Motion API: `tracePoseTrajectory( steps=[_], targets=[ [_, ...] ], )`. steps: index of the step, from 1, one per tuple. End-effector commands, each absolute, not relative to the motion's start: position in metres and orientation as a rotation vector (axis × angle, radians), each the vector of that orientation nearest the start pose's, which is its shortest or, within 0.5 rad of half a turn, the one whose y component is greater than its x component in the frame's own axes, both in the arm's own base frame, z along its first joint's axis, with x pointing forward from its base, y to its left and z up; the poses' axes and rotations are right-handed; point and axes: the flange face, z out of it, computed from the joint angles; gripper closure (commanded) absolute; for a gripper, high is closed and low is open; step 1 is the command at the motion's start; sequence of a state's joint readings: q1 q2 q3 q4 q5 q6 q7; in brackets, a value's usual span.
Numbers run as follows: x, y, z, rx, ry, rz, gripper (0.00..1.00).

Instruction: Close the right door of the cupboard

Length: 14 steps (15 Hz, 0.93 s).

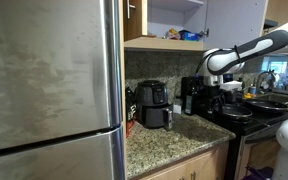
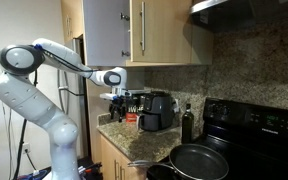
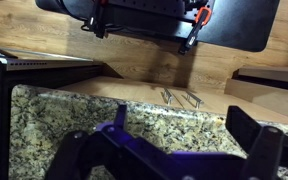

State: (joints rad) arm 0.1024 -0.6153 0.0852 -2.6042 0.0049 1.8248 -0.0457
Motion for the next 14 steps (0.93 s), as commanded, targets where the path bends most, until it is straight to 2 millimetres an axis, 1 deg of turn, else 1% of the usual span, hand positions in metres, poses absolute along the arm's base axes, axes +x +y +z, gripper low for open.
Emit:
tracePoseTrajectory(
  steps=[1, 13, 14],
  targets=[
    [0.333, 0.064, 0.438, -3.168, -0.337, 0.260, 0.00],
    [0.333, 0.064, 0.438, -3.168, -0.337, 0.260, 0.00],
    [0.328, 0.079, 0.435, -3.141, -0.458, 0.321, 0.00]
  ],
)
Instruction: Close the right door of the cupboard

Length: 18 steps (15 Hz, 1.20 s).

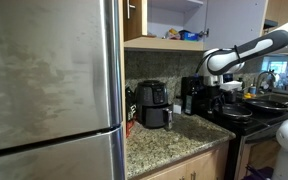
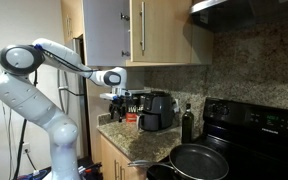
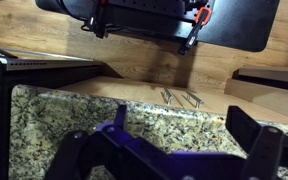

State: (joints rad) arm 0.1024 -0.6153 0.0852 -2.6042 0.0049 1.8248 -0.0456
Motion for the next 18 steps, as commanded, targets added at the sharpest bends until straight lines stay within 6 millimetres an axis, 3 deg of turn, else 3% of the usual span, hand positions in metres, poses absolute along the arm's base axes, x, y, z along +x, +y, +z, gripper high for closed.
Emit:
tracePoseTrajectory(
  steps=[1, 4, 6, 12, 16, 17, 18],
  targets=[
    [0.319, 0.095, 0.441, -3.111, -0.590, 0.300, 0.00],
    [0.287, 0.135, 0.483, -3.070, -0.818, 0.164, 0.00],
    [0.273, 0.142, 0.510, -3.200, -0.780, 0.014, 0.00],
    [0.171, 0.090, 0.611, -3.452, -0.478, -0.346, 0.00],
    [0.088, 0.043, 0.681, -3.431, -0.123, -0.577, 0.00],
    [0.115, 0.063, 0.658, -3.442, -0.274, -0.521, 0.00],
    [0.099, 0.057, 0.669, -3.424, -0.252, -0.581, 0.00]
  ],
)
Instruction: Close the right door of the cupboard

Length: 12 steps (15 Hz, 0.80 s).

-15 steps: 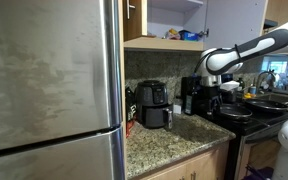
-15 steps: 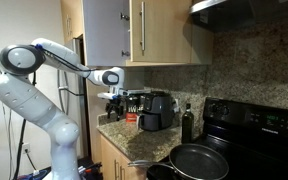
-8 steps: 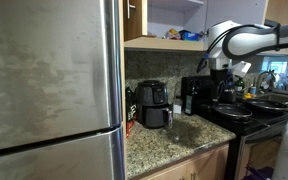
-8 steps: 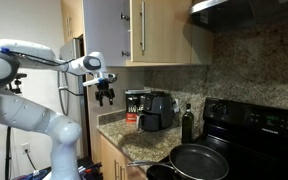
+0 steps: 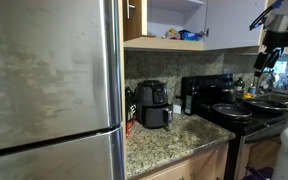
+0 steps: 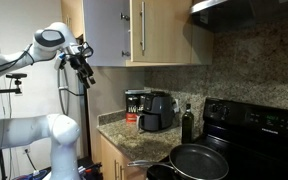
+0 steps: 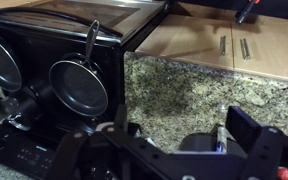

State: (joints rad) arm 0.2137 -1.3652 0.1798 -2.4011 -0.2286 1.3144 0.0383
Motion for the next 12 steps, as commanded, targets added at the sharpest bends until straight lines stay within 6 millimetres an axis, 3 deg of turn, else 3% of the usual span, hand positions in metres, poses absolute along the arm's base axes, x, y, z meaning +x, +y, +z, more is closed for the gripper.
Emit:
tracePoseTrajectory(
  steps=[1, 2, 3, 4, 10, 11, 12],
  targets=[
    [0.093, 0.057, 0.670, -3.417, -0.254, -0.606, 0.00],
    [0.094, 0.057, 0.667, -3.421, -0.257, -0.601, 0.00],
    [0.102, 0.053, 0.668, -3.459, -0.136, -0.658, 0.00],
    [0.102, 0.039, 0.683, -3.418, 0.013, -0.728, 0.00],
    [0.037, -0.057, 0.749, -3.224, 0.547, -0.899, 0.00],
    [0.052, -0.037, 0.734, -3.272, 0.403, -0.885, 0.00],
    [0.043, -0.046, 0.740, -3.245, 0.420, -0.914, 0.00]
  ],
)
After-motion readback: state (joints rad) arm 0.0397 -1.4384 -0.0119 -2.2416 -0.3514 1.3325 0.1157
